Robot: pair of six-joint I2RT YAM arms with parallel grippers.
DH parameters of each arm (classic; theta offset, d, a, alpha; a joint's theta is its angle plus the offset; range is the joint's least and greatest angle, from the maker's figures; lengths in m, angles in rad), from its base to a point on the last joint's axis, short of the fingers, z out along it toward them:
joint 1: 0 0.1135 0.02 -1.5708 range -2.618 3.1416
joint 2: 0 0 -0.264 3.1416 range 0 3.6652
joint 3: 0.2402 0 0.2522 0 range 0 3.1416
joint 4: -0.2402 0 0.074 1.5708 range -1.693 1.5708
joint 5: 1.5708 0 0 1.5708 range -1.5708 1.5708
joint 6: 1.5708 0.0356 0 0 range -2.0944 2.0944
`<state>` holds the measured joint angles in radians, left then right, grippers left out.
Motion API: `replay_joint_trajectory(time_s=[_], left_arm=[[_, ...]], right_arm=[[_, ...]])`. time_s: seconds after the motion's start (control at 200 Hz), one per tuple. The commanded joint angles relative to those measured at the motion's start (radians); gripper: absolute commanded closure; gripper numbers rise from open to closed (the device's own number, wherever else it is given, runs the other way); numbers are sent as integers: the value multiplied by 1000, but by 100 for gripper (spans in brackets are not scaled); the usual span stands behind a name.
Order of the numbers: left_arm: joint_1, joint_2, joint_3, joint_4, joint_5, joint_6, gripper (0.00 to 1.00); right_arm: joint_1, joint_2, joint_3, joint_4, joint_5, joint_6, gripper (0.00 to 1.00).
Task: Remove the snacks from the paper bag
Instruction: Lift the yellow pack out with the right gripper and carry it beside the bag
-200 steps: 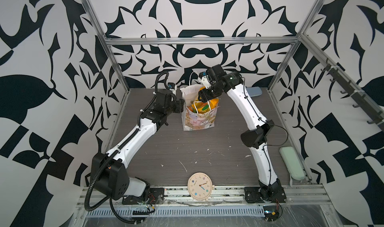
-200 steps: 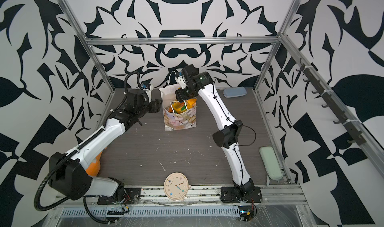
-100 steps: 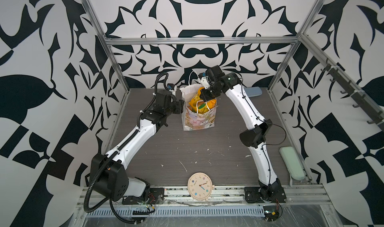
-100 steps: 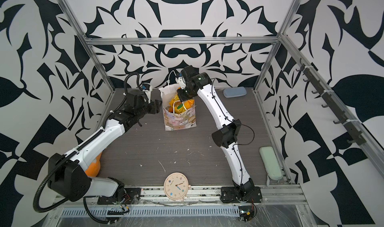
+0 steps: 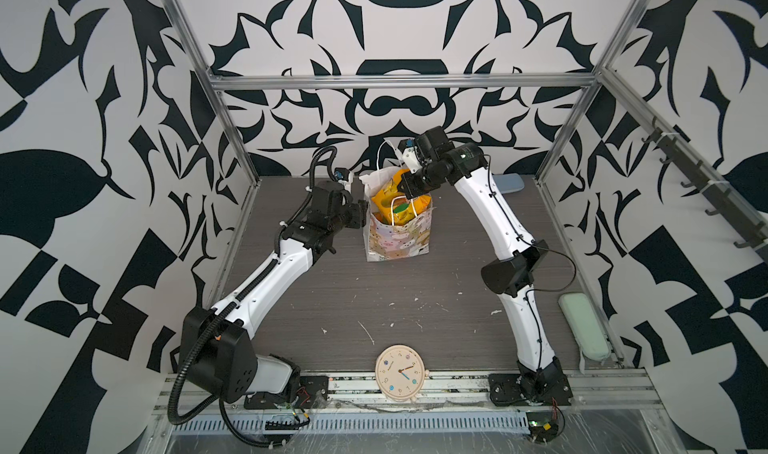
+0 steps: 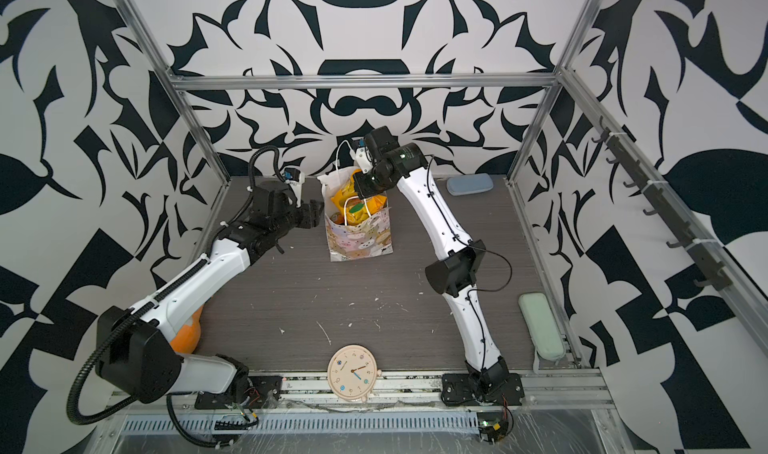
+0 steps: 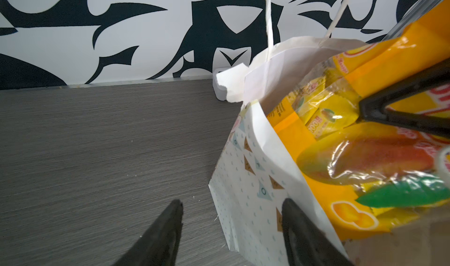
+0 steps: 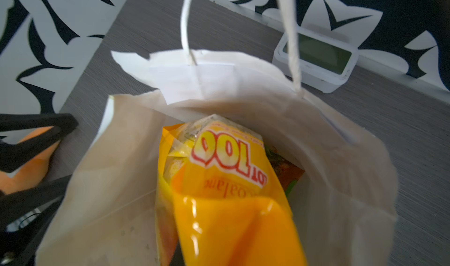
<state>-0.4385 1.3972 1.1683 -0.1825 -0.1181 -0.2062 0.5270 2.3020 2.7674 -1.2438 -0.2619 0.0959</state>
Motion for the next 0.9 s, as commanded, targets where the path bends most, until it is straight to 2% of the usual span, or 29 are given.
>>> replay_joint_trajectory(time_s=[0.0, 0.325, 0.505, 0.56, 0.655, 0.715, 0.795, 0.895], left_arm=[[4, -19, -4, 12, -14, -8, 33], [4, -31, -4, 6, -31, -4, 33], [4, -20, -2, 12, -29, -5, 33], [4, -17, 2, 11, -25, -6, 33], [4, -18, 4, 11, -23, -5, 33], [4, -25, 0, 8, -24, 1, 33], [4, -40, -8, 6, -32, 14, 32], [4, -63, -32, 15, -50, 23, 32]], right_arm=[[-31, -133, 83, 119, -97, 21, 100], [-151, -254, 43, 279, -188, 97, 100], [-162, -296, -23, 355, -213, 127, 100], [-162, -299, -26, 355, -194, 132, 100], [-171, -324, -30, 353, -74, 133, 100], [-210, -345, -52, 371, -60, 166, 100], [-301, -380, -111, 409, -144, 240, 100], [-366, -437, -218, 404, -153, 232, 100]])
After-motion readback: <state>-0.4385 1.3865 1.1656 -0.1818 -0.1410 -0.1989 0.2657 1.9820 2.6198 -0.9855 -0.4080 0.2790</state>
